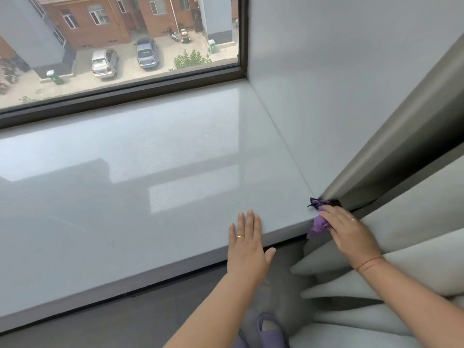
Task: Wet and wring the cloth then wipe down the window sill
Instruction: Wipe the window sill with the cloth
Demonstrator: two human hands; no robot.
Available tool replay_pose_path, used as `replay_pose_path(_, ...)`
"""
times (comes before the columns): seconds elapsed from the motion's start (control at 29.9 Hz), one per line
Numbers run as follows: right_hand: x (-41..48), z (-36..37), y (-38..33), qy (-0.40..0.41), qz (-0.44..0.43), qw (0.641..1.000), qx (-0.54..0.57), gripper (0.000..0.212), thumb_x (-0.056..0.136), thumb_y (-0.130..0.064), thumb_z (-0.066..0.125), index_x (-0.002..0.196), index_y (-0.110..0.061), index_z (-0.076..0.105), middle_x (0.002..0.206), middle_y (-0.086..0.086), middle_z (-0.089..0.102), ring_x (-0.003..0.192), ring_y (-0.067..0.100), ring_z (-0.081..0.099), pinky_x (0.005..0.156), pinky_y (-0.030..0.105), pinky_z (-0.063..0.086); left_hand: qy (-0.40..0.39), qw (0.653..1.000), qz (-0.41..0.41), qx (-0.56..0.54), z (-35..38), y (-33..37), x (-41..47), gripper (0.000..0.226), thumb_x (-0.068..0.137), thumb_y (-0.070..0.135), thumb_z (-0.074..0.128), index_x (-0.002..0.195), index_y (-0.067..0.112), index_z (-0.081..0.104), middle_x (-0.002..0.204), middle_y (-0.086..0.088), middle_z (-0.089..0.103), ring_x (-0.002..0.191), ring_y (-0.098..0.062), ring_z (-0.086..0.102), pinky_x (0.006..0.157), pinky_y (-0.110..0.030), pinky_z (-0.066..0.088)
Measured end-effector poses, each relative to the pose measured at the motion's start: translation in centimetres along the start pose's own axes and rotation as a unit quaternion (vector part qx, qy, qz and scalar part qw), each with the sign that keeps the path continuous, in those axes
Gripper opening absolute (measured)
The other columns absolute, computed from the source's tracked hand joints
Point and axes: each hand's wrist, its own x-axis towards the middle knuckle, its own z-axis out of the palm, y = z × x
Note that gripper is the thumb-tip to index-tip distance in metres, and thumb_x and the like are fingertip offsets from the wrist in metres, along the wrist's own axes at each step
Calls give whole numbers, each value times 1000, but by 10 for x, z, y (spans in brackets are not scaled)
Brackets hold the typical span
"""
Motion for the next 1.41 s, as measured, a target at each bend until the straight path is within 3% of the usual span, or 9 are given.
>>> replay_pose_path(0.1,-4,-6,31,51,44,997,-35,25,75,10,61,98,9,69,107,25,68,92,42,68,92,31,37,10,1000,-13,-3,4,8,1,79,98,52,26,146,10,-22,153,-5,-30,138,-28,-32,112,-44,-20)
replay_pose_path(0.2,-6,-11,48,81,80,993,-24,39,83,-8,40,103,13,65,110,29,65,96,43,66,100,23,31,27,999,-17,-5,9,8,2,79,97,52,25,146,12,-22,152,-4,-32,137,-27,-34,110,-44,-23)
replay_pose_path(0.33,-15,10,7,77,-35,996,0,36,87,-4,41,112,6,65,121,18,63,111,37,62,109,28,27,58,998,-15,-28,14,4,-1,75,98,51,26,146,16,-19,155,-2,-26,139,-25,-30,111,-44,-27)
replay_pose_path(0.47,-6,32,-44,50,-139,989,12,41,94,-4,34,121,-9,63,133,4,56,126,17,46,110,33,25,99,991,-92,-7,11,-17,-14,72,95,52,35,150,14,6,158,-7,-1,145,-29,-2,119,-49,-5)
replay_pose_path(0.54,8,40,-64,39,-176,984,16,42,96,-5,31,126,-9,60,136,6,53,128,18,42,111,35,24,113,987,-111,-1,12,-41,-23,68,95,53,27,150,18,5,158,-6,-2,145,-29,-1,118,-48,-6)
replay_pose_path(0.67,26,52,-102,-24,-310,950,-15,53,87,-8,38,141,-11,38,145,5,42,136,25,39,110,41,25,116,984,-131,25,13,-88,-47,65,93,53,11,150,21,10,158,-5,3,145,-30,2,114,-43,-7)
replay_pose_path(0.87,48,71,-193,-79,-428,900,-39,58,88,-12,43,146,-15,33,153,2,30,141,24,30,110,43,25,131,969,-208,8,9,-146,-83,69,95,52,5,146,14,30,155,-10,24,142,-31,24,113,-44,6)
replay_pose_path(1.07,51,84,-276,-80,-441,893,-46,52,92,-19,44,144,-15,37,150,1,36,138,24,36,108,42,26,129,951,-281,6,10,-210,-121,68,91,52,7,149,17,17,158,-7,12,145,-29,8,117,-44,-3)
replay_pose_path(1.41,55,102,-389,-121,-455,880,-62,70,84,-20,61,147,-15,31,152,-1,33,140,23,33,113,43,26,139,918,-370,-11,11,-289,-175,63,95,52,6,149,19,2,158,-8,1,147,-27,7,119,-46,5)
